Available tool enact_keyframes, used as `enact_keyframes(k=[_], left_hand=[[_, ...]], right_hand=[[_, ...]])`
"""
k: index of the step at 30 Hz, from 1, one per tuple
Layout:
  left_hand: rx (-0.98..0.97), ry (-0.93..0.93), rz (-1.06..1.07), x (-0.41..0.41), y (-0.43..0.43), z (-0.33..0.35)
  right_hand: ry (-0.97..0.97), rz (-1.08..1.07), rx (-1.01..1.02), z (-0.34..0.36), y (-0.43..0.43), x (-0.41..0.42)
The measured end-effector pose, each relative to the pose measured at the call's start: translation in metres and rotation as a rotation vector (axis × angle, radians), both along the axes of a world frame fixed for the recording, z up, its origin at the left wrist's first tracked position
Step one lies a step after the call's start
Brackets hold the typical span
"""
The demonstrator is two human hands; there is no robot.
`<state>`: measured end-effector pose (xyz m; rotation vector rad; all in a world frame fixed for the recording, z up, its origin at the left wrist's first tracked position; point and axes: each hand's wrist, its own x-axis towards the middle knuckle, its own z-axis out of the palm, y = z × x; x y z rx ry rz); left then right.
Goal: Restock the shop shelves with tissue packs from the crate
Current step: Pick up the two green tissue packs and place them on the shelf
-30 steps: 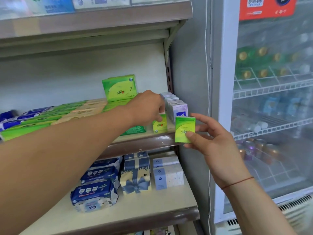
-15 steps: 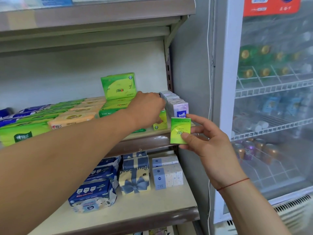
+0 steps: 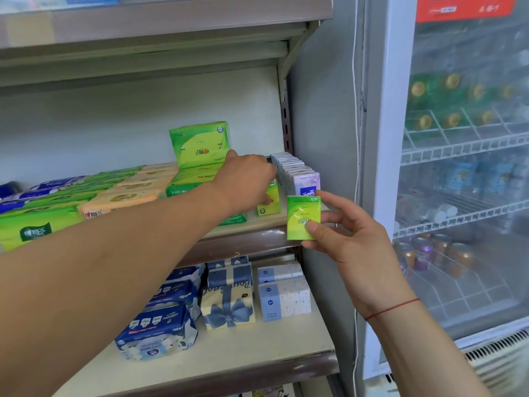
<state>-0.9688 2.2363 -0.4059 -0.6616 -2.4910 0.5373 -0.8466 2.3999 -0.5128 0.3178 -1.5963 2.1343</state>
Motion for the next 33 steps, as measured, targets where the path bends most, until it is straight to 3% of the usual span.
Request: enact_keyframes(k=[9, 12, 15, 17, 19, 25, 27, 33], left_hand=[[0.046, -0.029, -0.031, 0.017, -0.012, 0.012], [0.272, -0.032, -0.121, 0.042, -0.017, 0.021], [0.684, -0.324, -0.246, 0.085, -0.013, 0.02], [0.737, -0.521, -0.295, 0.108, -0.011, 0.016], [0.687, -0.566, -0.316, 0.12, -0.012, 0.007], [0.834, -0.568, -0.279, 0.121, -0.018, 0.002], [0.848, -0.476, -0.238, 0.109, -0.024, 0.013], [0.646, -0.177, -0.101, 0.063, -0.03, 0.021]], right_hand=[[-0.006, -0.019, -0.028, 0.002, 0.004, 0.005], [-0.01, -0.026, -0.029, 0.001, 0.003, 0.012], [-0.008, -0.016, -0.003, 0.004, -0.001, 0.022], [-0.006, -0.005, 0.008, 0.004, -0.003, 0.028], [-0.007, 0.005, 0.015, 0.004, -0.003, 0.033], [-0.001, -0.074, 0.063, -0.002, -0.005, 0.042], [-0.007, -0.126, 0.084, -0.001, -0.002, 0.042], [-0.041, -0.121, 0.02, -0.002, 0.005, 0.039]])
